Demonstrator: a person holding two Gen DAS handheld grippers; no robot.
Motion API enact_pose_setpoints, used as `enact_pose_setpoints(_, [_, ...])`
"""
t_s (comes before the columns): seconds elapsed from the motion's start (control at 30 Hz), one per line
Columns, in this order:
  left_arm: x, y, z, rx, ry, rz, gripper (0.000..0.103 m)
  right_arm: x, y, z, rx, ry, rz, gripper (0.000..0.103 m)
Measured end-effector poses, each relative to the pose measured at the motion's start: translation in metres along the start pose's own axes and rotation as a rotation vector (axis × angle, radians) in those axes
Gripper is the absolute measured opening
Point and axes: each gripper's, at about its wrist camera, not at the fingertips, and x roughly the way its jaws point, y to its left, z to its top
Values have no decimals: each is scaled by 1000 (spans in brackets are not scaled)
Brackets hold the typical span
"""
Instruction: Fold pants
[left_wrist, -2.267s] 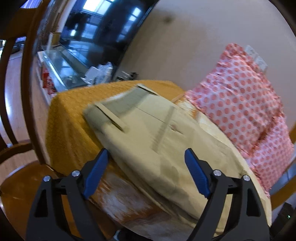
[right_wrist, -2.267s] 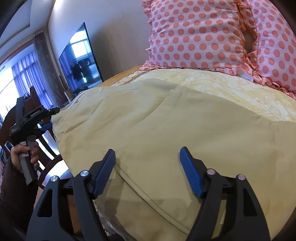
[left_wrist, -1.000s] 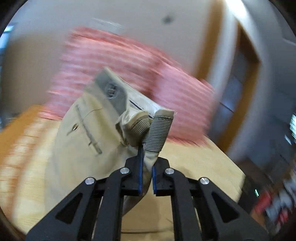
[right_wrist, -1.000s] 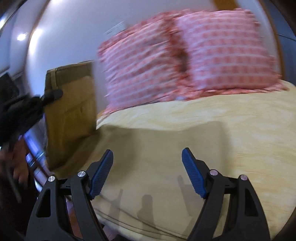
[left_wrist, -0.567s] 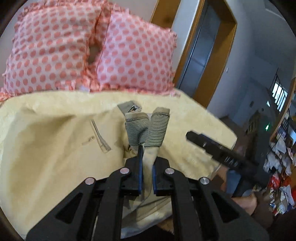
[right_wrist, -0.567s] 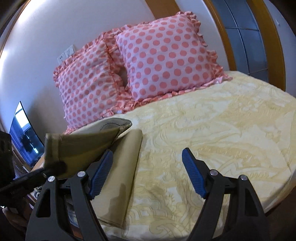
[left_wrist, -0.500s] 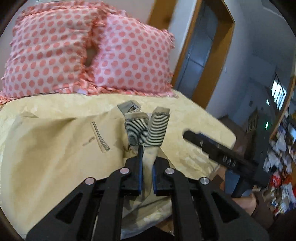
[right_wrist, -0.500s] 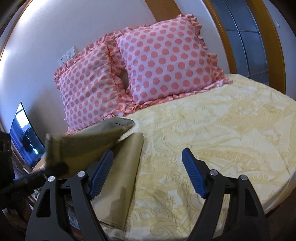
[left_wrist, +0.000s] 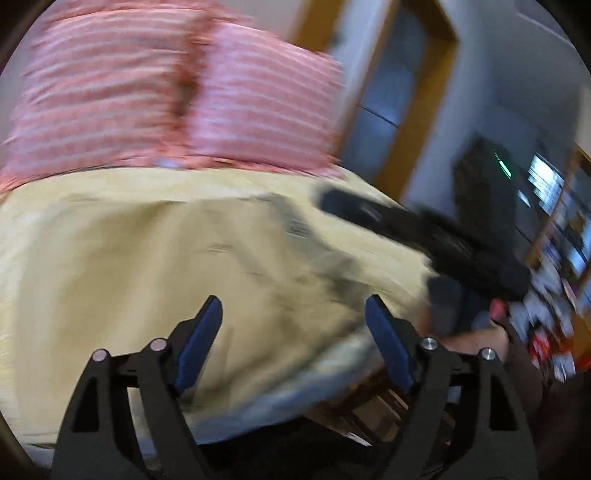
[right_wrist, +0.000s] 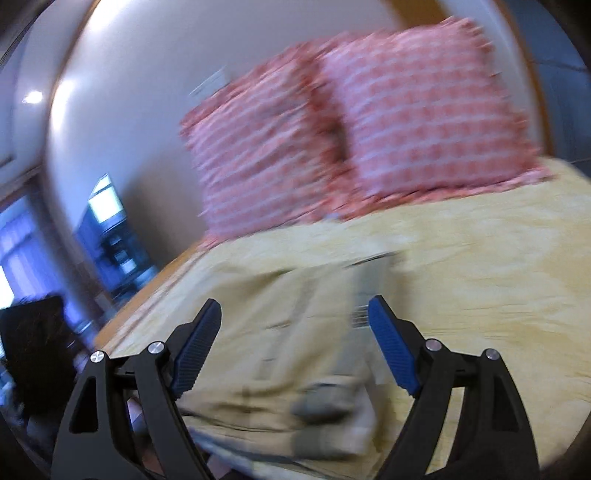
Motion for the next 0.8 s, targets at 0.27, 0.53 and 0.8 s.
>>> enact_pose_setpoints(0.27, [10,101,-1,-252,52,178,76,61,3,-21,1,265,-36,85])
enact_pose_setpoints(0.53, [-16,124,13,-327,58,71,76,36,-11,3,18,250,-66,85])
enact_pose_setpoints(0.8, [8,217,52,-393,161,173,74,95,-91,51,178,331,-137,83])
